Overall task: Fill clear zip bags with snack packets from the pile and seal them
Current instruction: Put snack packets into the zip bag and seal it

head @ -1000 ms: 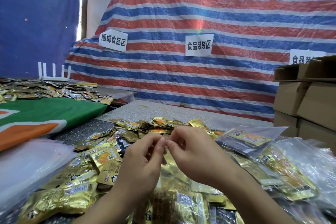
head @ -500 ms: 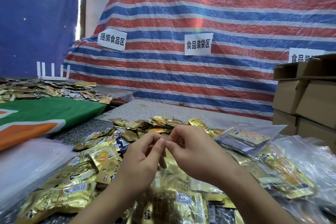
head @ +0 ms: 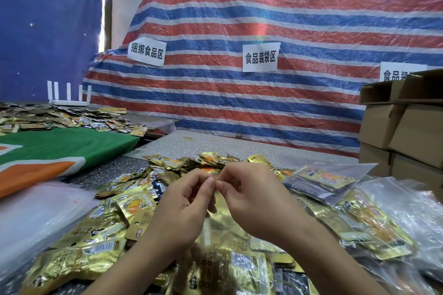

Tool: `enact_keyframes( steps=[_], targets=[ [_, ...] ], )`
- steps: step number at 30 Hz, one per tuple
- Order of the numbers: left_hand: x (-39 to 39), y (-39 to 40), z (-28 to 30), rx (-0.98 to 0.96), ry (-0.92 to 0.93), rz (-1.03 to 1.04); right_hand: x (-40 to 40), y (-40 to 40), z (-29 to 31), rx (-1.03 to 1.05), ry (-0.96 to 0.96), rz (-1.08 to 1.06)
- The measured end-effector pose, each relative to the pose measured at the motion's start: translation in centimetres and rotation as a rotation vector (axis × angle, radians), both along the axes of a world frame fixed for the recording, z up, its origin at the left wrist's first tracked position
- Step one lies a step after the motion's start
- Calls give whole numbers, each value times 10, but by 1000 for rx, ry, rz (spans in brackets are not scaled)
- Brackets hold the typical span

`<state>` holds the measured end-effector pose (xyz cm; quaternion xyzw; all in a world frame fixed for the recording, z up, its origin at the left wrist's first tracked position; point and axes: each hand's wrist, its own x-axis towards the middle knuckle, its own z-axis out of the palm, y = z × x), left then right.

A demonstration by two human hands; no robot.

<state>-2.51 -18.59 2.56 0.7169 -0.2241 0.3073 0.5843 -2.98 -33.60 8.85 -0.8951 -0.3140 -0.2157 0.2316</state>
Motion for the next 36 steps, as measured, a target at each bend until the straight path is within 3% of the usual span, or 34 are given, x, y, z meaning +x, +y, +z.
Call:
enact_keyframes(
  steps=[5, 12, 20, 36],
  targets=[
    [-1, 1, 0, -45, 21, -56, 1, -1, 0, 3, -3, -2],
    [0, -2, -2, 9, -4, 31, -1, 3, -1, -18, -47, -36],
    [-1, -4, -4, -53, -14, 35, 2, -4, 2, 2, 60, -33],
    [-4, 3, 7, -250, -34, 213, 2, -23, 16, -129, 78, -106]
  ],
)
